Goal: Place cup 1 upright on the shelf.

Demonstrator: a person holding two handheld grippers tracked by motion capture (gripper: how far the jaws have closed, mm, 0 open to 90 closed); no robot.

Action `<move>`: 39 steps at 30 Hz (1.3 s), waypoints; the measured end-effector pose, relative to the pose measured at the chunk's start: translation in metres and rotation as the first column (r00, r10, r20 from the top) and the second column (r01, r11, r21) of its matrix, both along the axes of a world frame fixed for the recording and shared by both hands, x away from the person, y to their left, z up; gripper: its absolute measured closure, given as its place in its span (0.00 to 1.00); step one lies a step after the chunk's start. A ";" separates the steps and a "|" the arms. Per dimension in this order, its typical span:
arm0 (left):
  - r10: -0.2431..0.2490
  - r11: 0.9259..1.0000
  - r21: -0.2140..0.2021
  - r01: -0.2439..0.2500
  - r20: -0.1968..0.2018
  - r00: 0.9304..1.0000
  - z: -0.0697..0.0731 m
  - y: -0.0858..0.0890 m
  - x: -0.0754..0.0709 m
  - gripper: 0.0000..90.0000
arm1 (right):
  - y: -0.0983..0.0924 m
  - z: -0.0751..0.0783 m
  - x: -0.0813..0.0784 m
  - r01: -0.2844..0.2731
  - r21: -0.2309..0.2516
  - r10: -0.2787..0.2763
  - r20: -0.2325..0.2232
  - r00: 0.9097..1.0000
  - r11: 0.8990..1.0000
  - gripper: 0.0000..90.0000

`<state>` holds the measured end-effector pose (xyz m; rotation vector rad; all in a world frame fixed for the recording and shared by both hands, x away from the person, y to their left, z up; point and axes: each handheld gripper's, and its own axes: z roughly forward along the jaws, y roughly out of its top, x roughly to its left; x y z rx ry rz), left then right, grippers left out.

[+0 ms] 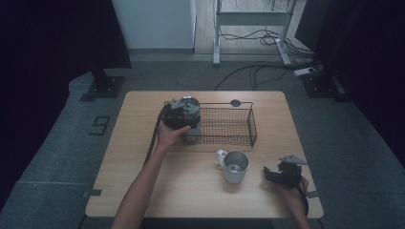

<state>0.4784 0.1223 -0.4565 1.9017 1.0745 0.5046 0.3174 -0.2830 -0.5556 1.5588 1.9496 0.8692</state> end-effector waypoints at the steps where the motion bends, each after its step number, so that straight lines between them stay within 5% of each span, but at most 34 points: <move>1: 0.002 1.000 -0.001 -0.002 -0.003 1.000 -0.001 0.000 0.000 0.05 | 0.000 0.000 0.000 0.000 0.000 0.000 0.000 1.000 1.000 0.13; 25: 0.011 0.999 0.035 -0.011 0.003 1.000 -0.013 0.000 -0.005 0.04 | 0.000 0.000 0.000 0.002 0.000 -0.002 0.001 1.000 1.000 0.14; 31: 0.033 0.999 -0.021 -0.033 0.033 0.999 -0.007 0.002 -0.009 0.02 | 0.000 0.000 0.000 0.001 0.000 -0.001 0.001 1.000 1.000 0.14; 39: 0.021 0.999 -0.027 -0.020 0.058 0.998 -0.001 0.008 -0.017 0.00 | 0.000 0.000 0.000 0.002 0.000 -0.002 0.000 1.000 1.000 0.14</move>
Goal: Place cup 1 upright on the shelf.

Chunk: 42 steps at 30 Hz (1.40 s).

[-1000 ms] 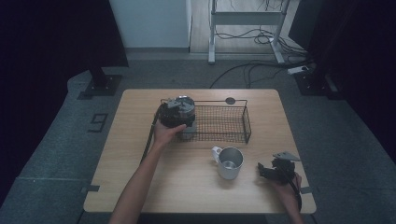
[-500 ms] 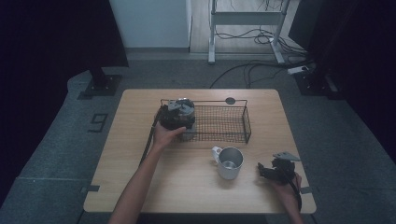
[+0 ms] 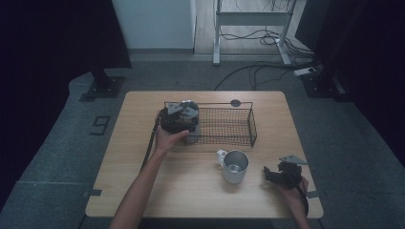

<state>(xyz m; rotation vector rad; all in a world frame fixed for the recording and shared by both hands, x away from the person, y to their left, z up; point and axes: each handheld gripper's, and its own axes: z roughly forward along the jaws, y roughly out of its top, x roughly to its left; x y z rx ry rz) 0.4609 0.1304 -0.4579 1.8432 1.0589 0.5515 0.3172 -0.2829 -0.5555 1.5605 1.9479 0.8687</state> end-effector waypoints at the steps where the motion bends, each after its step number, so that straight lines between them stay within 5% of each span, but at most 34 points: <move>1: 0.002 1.000 0.001 -0.002 0.001 1.000 0.000 0.001 -0.001 0.00 | 0.000 0.000 0.000 0.000 -0.001 0.000 -0.001 1.000 1.000 0.14; 24: -0.022 0.999 -0.029 0.023 0.031 0.999 0.004 0.018 -0.033 0.01 | 0.000 0.000 0.000 0.002 0.002 -0.002 0.000 1.000 1.000 0.14; 32: -0.048 0.999 -0.021 0.049 0.053 0.997 0.007 0.021 -0.051 0.03 | 0.000 0.000 0.000 0.002 0.002 -0.002 0.000 1.000 1.000 0.14; 42: -0.066 0.996 -0.058 0.068 0.034 0.997 0.005 0.030 -0.076 0.05 | 0.000 0.000 0.000 0.002 0.002 -0.002 0.000 1.000 1.000 0.14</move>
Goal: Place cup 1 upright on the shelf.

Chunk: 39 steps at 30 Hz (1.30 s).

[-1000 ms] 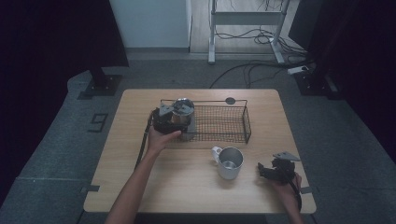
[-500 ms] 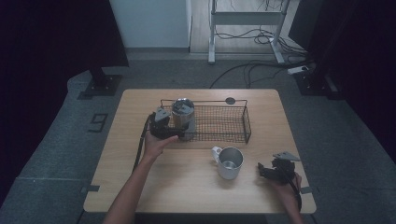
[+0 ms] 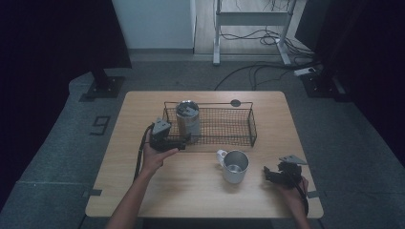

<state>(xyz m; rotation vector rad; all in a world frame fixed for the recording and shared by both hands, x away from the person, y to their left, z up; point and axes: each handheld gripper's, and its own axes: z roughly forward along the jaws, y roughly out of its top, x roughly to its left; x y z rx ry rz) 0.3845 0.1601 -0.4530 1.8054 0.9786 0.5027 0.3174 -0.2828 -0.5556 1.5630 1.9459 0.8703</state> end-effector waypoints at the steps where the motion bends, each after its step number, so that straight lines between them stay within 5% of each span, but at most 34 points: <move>1: -0.002 1.000 0.008 0.002 -0.004 1.000 -0.001 0.002 -0.004 0.05 | 0.000 0.000 0.000 0.000 0.000 0.000 0.000 1.000 1.000 0.14; 7: 0.000 1.000 0.010 0.000 -0.029 1.000 -0.006 0.015 -0.022 0.06 | 0.000 0.000 0.000 -0.001 0.000 0.001 0.000 1.000 1.000 0.14; 21: 0.029 0.999 0.023 -0.027 -0.098 0.995 -0.044 0.048 -0.059 0.10 | 0.000 0.000 0.000 -0.001 0.000 0.001 0.000 1.000 1.000 0.14; 39: 0.012 0.997 0.081 -0.001 -0.130 0.991 -0.066 0.051 -0.069 0.11 | 0.000 0.000 0.000 -0.001 0.001 0.001 0.000 1.000 1.000 0.14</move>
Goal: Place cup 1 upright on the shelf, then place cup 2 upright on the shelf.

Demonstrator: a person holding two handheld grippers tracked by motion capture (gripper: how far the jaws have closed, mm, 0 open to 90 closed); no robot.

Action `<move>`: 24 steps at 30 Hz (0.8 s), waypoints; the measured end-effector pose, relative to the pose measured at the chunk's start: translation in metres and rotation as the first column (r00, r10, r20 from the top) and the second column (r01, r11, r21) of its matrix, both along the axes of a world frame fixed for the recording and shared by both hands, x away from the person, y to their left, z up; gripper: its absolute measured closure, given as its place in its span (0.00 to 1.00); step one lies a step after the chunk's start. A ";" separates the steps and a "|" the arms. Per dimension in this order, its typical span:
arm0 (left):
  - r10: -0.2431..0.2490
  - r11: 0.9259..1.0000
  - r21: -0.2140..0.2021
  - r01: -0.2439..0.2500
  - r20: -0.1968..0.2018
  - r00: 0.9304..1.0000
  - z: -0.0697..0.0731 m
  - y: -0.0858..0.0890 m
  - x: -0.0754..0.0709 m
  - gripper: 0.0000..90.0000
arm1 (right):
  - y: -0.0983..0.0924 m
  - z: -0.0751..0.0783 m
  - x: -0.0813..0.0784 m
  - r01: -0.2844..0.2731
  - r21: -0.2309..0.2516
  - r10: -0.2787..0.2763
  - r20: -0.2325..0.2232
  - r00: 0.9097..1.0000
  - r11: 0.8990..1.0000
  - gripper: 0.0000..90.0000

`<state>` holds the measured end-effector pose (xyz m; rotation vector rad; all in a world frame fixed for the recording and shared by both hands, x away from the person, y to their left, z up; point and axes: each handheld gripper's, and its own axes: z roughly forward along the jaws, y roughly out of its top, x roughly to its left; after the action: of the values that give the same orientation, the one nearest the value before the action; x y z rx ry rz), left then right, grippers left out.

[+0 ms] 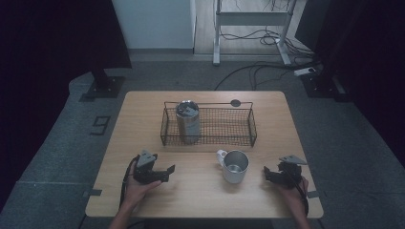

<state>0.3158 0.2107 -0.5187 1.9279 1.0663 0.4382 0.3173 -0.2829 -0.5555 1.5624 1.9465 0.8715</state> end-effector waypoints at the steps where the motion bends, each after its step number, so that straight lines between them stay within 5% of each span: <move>1: 0.000 1.000 0.001 0.000 0.000 1.000 -0.001 -0.001 0.000 0.11 | 0.000 0.000 0.000 0.000 0.000 0.000 0.000 1.000 1.000 0.14; 14: 0.002 1.000 0.002 -0.002 -0.007 1.000 -0.003 -0.003 0.001 0.11 | 0.000 0.001 -0.003 0.002 -0.009 -0.002 0.024 1.000 1.000 0.14; 24: -0.002 1.000 0.007 0.002 -0.011 1.000 -0.006 -0.004 0.001 0.11 | -0.001 0.018 -0.017 -0.023 0.062 0.018 0.081 0.997 0.998 0.14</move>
<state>0.3169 0.2071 -0.5250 1.9398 1.0709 0.4315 0.3003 -0.2834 -0.5377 1.5207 1.8991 0.9971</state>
